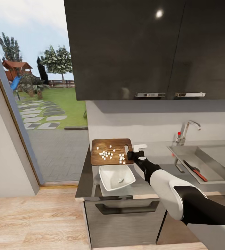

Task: In the kitchen, take the Vidalia onion out of the sink, dice it on the chopping board with the paring knife, put the diced onion into the bowl on the countertop, then place both the paring knife and the chopping board into the sink.

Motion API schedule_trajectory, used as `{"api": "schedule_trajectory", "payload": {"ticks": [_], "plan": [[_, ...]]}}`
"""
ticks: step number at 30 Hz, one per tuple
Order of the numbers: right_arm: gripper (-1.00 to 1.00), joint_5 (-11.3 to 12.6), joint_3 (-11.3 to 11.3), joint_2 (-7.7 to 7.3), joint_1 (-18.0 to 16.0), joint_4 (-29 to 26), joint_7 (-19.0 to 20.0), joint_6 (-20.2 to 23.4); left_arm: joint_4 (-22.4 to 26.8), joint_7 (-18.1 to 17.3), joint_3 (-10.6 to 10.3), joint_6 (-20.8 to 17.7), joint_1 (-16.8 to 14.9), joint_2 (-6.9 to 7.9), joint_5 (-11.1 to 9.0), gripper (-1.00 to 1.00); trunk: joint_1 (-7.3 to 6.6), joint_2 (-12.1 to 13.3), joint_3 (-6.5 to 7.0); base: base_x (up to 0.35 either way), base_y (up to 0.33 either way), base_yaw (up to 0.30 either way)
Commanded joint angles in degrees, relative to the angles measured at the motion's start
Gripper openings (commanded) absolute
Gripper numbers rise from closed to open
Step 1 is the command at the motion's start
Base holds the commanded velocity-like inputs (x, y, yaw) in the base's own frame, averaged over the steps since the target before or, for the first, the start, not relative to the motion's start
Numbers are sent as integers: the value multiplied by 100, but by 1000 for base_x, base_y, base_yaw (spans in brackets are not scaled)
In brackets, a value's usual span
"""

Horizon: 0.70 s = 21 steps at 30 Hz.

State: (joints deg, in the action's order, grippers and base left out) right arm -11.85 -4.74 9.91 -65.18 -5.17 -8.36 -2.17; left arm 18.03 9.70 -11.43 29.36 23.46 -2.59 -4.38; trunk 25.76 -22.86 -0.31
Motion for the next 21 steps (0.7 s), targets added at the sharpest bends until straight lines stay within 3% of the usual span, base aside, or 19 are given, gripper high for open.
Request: {"api": "schedule_trajectory", "payload": {"ticks": [1,21], "plan": [[-100,-54,-54,3,-3,8,-8,-20,7,32,-50,8,1,4,-46,100,3,-5,-3,0,0,0],[-100,-45,-59,-15,-3,25,37,-65,7,32,-51,8,3,4,-46,100,3,-5,-3,0,0,0]]}}
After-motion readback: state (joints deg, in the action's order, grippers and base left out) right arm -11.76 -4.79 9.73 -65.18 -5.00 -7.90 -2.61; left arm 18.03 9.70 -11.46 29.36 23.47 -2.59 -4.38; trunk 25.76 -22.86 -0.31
